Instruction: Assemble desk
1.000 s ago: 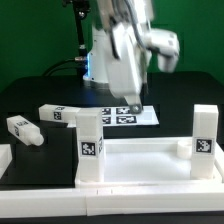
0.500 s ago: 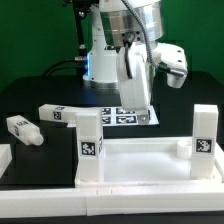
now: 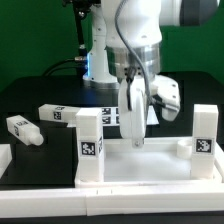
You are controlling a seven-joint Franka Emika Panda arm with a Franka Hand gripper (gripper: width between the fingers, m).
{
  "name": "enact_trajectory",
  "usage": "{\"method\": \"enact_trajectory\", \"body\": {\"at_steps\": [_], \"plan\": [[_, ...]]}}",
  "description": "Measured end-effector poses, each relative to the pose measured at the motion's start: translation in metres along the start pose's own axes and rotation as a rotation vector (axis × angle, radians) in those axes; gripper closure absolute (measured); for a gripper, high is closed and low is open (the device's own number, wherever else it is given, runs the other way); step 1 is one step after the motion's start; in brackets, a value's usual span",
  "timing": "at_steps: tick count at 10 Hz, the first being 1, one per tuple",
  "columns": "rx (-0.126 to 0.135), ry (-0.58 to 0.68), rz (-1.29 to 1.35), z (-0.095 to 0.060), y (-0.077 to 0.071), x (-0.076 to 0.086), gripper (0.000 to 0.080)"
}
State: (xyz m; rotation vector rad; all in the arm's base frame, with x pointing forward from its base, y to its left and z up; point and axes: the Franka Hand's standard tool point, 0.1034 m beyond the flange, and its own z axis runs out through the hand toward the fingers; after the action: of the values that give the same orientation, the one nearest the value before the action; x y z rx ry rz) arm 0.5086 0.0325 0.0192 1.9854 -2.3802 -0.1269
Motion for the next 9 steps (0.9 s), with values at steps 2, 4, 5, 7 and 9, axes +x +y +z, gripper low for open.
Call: {"method": "enact_trajectory", "body": {"at_steps": [2,4,5,7,9], "plan": [[0.001,0.003,-0.006,0.0012,-0.0008,-0.0013,0.0151],[-0.002,0.004,-0.009,0.0023,-0.0002,-0.0011,0.0151],[-0.002,0.004,-0.01,0.0025,-0.0001,-0.0011,0.0151],[-0.003,0.005,-0.012,0.0032,0.0002,-0.0009,0.0422],[-0.004,0.006,-0.016,0.0038,0.0005,-0.0007,0.0569]]}}
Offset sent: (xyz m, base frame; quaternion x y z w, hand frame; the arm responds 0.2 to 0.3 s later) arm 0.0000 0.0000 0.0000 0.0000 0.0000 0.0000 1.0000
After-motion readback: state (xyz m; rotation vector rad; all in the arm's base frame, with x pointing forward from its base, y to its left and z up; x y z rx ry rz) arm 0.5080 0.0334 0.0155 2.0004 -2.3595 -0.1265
